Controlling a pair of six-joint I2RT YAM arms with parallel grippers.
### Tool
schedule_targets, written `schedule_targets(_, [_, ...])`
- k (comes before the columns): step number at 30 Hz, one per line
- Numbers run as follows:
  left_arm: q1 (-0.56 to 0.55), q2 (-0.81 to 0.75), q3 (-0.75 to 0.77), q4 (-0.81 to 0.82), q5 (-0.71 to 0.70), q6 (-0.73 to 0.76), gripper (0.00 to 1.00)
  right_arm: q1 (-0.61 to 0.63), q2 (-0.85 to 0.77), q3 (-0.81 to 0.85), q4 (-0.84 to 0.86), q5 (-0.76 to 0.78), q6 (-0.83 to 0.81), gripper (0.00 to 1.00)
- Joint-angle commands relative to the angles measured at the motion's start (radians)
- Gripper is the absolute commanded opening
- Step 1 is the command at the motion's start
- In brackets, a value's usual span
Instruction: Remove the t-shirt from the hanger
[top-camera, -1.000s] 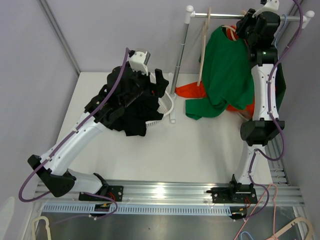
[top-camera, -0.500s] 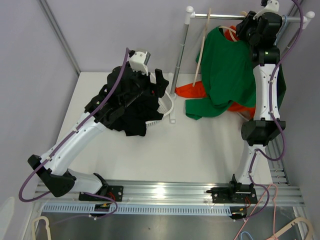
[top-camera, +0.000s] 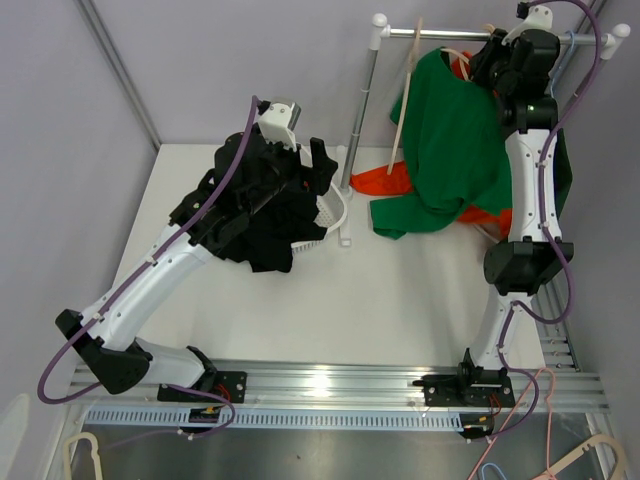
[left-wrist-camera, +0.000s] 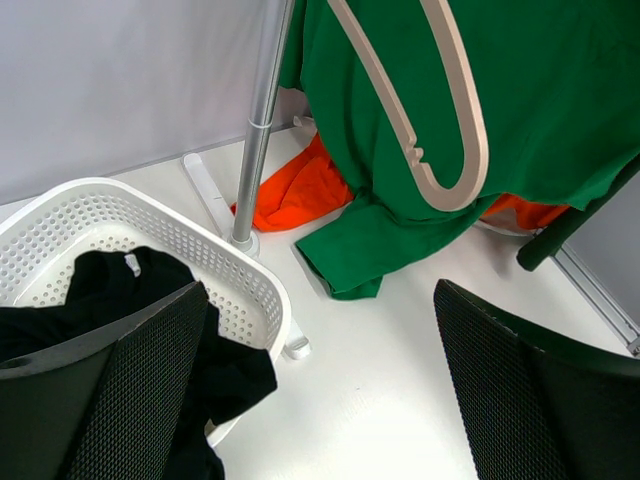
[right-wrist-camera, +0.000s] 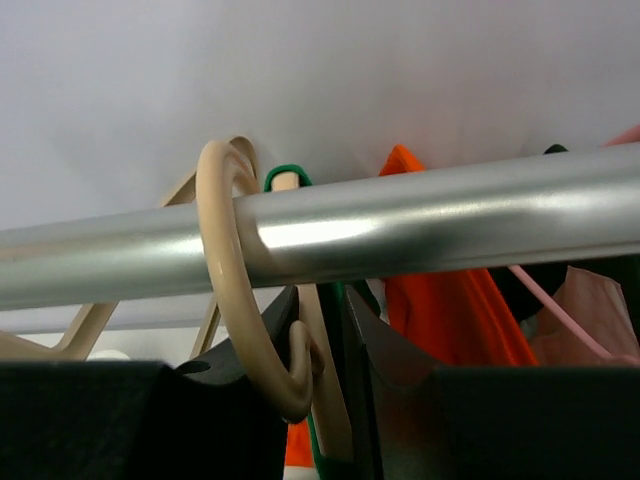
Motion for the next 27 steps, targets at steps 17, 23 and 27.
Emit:
schedule_targets(17, [-0.001, -0.025, 0.003, 0.016, 0.008, -0.019, 0.99, 0.044, -0.111, -0.047, -0.042, 0.065, -0.037, 0.0])
schedule_targets(23, [-0.001, -0.022, 0.01, 0.023, 0.006, -0.013, 1.0, 0.064, -0.113, -0.01, 0.001, 0.062, -0.032, 0.0])
schedule_targets(27, [-0.001, -0.008, 0.015, 0.03, 0.012, -0.022, 0.99, 0.076, -0.165, -0.034, 0.058, 0.068, -0.043, 0.0])
